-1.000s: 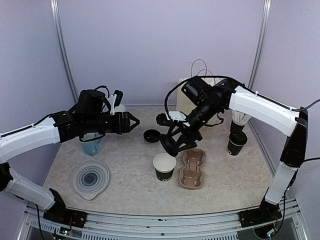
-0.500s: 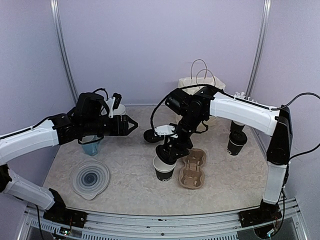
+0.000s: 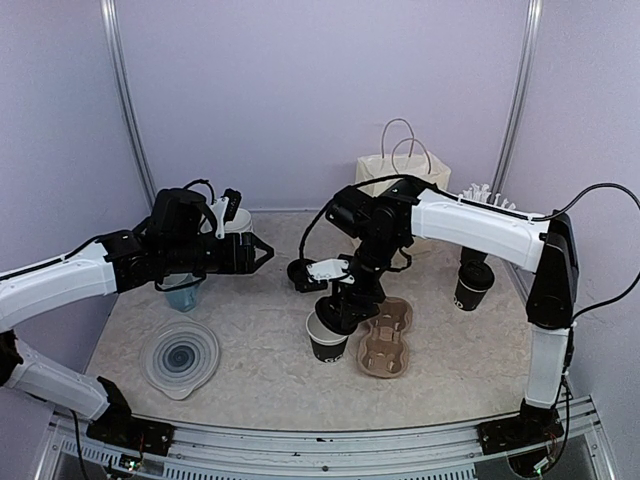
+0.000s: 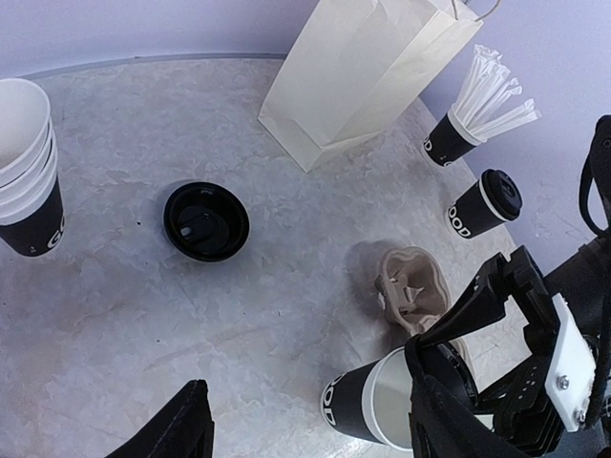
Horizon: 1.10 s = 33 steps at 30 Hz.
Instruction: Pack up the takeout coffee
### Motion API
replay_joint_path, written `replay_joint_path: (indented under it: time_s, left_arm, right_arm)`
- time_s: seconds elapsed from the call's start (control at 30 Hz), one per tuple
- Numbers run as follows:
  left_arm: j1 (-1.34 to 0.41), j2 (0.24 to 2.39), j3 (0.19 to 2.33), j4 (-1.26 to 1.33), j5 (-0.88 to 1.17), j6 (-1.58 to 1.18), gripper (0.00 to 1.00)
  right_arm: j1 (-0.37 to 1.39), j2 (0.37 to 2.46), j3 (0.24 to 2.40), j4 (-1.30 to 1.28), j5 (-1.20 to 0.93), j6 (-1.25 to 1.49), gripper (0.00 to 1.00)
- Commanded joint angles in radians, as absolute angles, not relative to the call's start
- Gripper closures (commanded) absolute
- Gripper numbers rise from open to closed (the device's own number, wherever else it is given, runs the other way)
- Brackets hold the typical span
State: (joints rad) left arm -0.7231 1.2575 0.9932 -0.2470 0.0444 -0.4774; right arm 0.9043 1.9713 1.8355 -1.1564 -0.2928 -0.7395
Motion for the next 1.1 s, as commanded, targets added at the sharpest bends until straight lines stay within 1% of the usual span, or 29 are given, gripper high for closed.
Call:
replay_joint_path:
  time_s: [0.0,0.27,0.57,1.07]
  left_arm:
    - [-0.716,1.25,0.979,-0.211,0.051,-0.474,0.31]
    - [-0.714,1.249,0.971,-0.207,0.051,-0.478,0.31]
    - [-0.685,1.251,0.957,-0.229,0.045,-0.494,0.31]
    - [-0.675,1.247,0.943,-0.218,0.058,-0.5,0.31]
  right_arm:
    - [0.928,1.997,1.86,-1.175,-0.29,-0.733,0.31]
    - [0.936,2.004,1.878,-1.183,-0.273,-0.736,0.31]
    - [0.95,1.941,1.878,-1.164,-0.255,-0.739,0.3]
    - [0.967,1.961,1.906,-1.172,-0.26,-0.747,0.3]
